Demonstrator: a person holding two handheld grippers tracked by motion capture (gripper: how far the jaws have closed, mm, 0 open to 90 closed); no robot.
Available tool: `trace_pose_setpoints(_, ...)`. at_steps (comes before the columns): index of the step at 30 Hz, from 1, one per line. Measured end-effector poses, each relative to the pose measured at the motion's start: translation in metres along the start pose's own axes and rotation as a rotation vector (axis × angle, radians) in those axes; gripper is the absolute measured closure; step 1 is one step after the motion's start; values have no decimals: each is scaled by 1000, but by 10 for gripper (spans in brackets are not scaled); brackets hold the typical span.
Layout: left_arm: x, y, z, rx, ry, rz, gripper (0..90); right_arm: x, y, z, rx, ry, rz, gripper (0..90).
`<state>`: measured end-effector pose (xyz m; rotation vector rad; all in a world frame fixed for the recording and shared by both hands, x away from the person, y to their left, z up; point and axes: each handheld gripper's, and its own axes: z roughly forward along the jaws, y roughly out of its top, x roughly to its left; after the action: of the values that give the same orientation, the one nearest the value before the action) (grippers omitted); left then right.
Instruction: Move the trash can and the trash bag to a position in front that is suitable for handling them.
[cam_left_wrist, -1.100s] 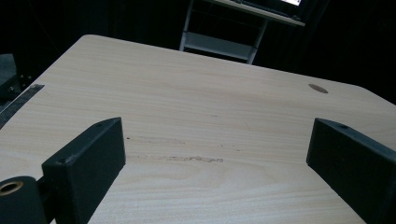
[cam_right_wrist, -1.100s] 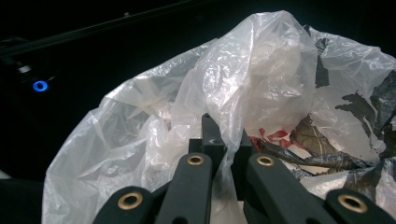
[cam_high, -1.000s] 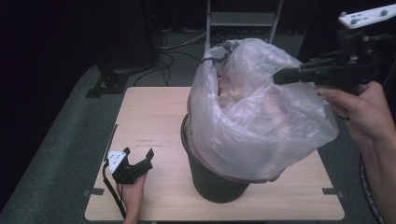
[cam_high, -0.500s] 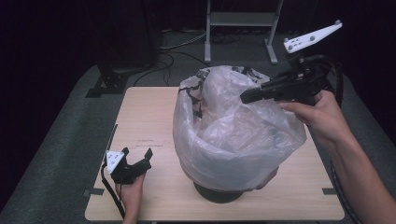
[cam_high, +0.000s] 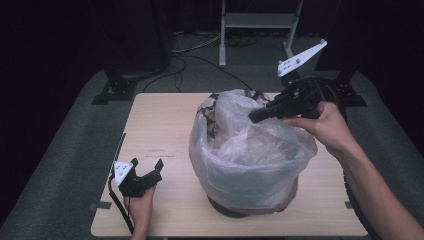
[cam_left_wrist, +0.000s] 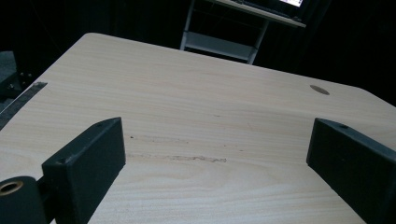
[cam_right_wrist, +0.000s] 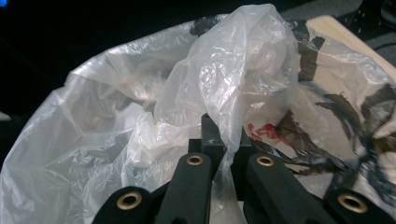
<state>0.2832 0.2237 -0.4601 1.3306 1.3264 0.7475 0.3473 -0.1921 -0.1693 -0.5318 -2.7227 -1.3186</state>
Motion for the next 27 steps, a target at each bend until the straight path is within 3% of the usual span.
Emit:
trace_pose_setpoints(15, 0, -1, 1, 3, -2, -1, 34, 5, -7, 32, 188, 28, -79, 900)
trace_pose_setpoints(27, 1, -1, 1, 2, -2, -5, 34, 20, -10, 64, 415, 54, -134, 900)
